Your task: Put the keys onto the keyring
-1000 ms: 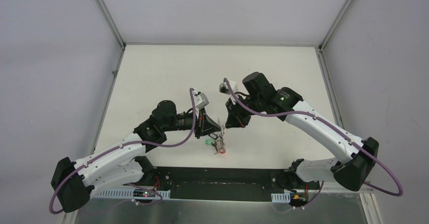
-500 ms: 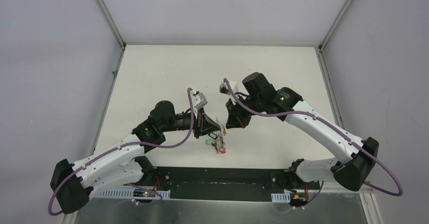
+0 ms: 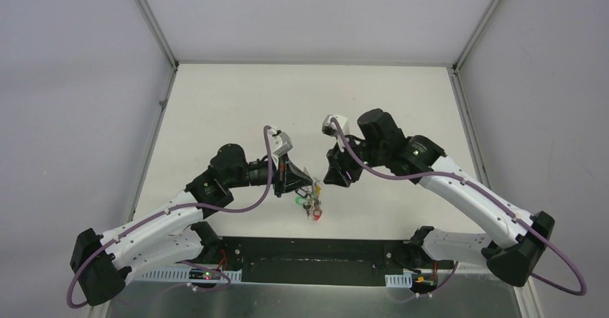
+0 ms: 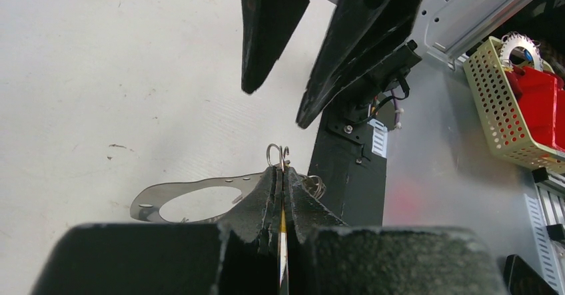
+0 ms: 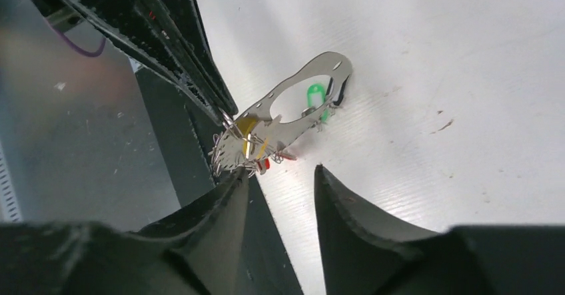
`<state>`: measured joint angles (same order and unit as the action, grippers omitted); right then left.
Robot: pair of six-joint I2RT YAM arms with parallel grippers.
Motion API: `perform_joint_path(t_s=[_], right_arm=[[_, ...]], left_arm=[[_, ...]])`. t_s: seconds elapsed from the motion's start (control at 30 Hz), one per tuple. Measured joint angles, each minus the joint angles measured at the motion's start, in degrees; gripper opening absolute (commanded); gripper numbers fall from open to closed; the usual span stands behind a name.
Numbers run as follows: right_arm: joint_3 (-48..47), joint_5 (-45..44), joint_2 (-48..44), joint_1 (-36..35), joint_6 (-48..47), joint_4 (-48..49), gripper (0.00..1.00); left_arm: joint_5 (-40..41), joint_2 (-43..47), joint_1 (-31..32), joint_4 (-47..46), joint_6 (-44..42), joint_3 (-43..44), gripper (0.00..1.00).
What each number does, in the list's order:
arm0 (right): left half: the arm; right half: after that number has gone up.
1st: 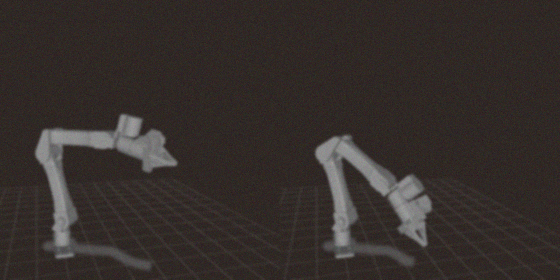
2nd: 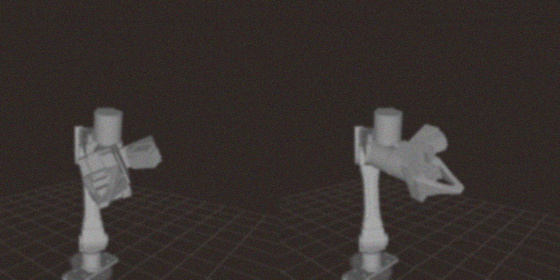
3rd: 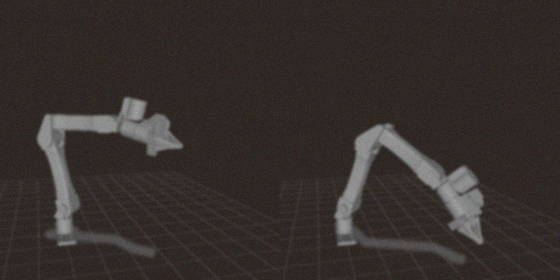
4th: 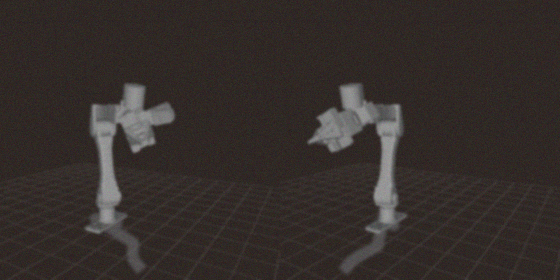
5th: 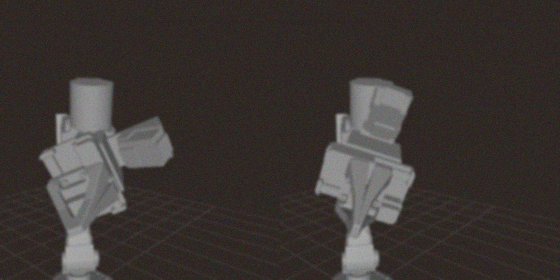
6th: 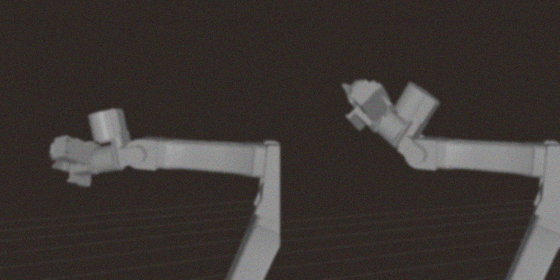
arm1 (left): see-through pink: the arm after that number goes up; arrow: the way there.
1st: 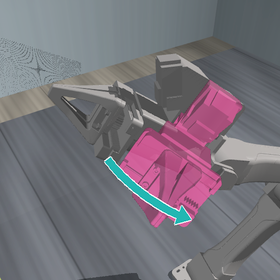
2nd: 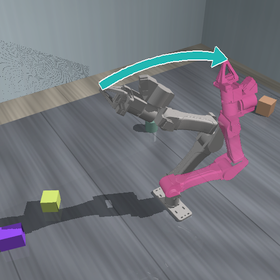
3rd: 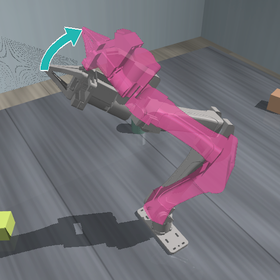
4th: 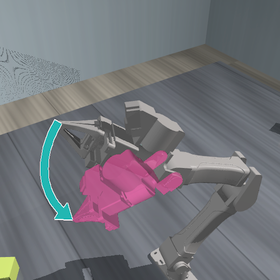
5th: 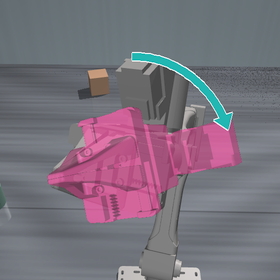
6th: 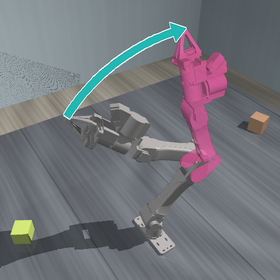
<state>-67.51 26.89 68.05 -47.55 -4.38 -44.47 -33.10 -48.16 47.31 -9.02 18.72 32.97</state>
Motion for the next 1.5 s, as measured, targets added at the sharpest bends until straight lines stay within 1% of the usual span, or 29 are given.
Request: perform_joint_path(t_s=[0.07,0.17,0.3,0.47,0.5,0.53,0.57,0.77,0.83,0.93,1.1,1.17,1.2,1.27,1.3,1.33,1.5], right_arm=[[1.9,-1.5,-3.4,0.0,-0.1,2.4,0.61],[5.0,-3.8,-8.4,0.0,0.4,6.5,0.69],[9.2,-7.8,-13.7,0.0,2.0,13.4,0.69],[12.6,-10.1,-16.9,0.0,3.1,19.5,0.69],[13.4,-10.3,-17.6,0.0,3.2,20.7,0.86],[14.1,-10.4,-18.3,0.0,3.2,21.6,0.98],[15.0,-9.8,-19.1,0.0,3.6,23.0,1.00],[19.1,-0.5,-22.5,0.1,3.5,31.7,1.00],[20.1,2.2,-22.9,0.1,3.6,34.7,0.98],[21.2,6.2,-23.0,0.1,3.8,38.0,0.88],[22.1,11.6,-22.6,0.1,4.7,42.2,0.68],[22.4,13.0,-22.3,0.1,5.3,43.4,0.56],[22.4,13.5,-22.1,0.1,5.6,43.9,0.52],[22.4,14.6,-21.4,0.1,6.3,45.1,0.49],[22.4,15.3,-20.9,0.1,6.9,45.6,0.45],[22.4,15.9,-20.4,0.1,7.4,46.2,0.43],[22.4,17.9,-17.7,0.1,9.6,48.4,0.42]], left_arm=[[0.0,0.1,0.0,0.0,-0.1,0.0,0.00],[0.0,0.4,0.0,0.0,-0.3,0.0,0.00],[-0.7,0.7,0.0,-0.7,-1.3,-0.1,0.00],[-2.1,2.8,0.0,-5.6,-2.3,-2.1,0.00],[-2.4,3.4,0.0,-6.6,-2.5,-2.6,0.00],[-2.7,3.8,0.0,-7.5,-2.6,-3.0,0.00],[-3.2,4.3,0.0,-8.7,-3.0,-3.4,0.00],[-5.2,6.4,0.0,-16.6,-4.4,-6.4,0.00],[-5.6,6.8,0.0,-18.6,-4.9,-7.1,0.00],[-6.3,7.3,0.0,-21.0,-5.7,-7.8,0.00],[-6.5,7.3,0.0,-22.9,-6.3,-7.8,0.00],[-6.5,7.3,0.0,-23.5,-6.3,-7.8,0.00],[-6.5,7.3,0.0,-23.6,-6.3,-7.8,0.00],[-6.6,7.3,0.0,-23.8,-6.3,-7.8,0.00],[-6.5,7.3,0.0,-23.8,-6.3,-7.8,0.00],[-6.5,7.3,0.0,-23.8,-6.3,-7.8,0.00],[-6.5,7.3,0.0,-23.8,-6.2,-7.8,0.00]])
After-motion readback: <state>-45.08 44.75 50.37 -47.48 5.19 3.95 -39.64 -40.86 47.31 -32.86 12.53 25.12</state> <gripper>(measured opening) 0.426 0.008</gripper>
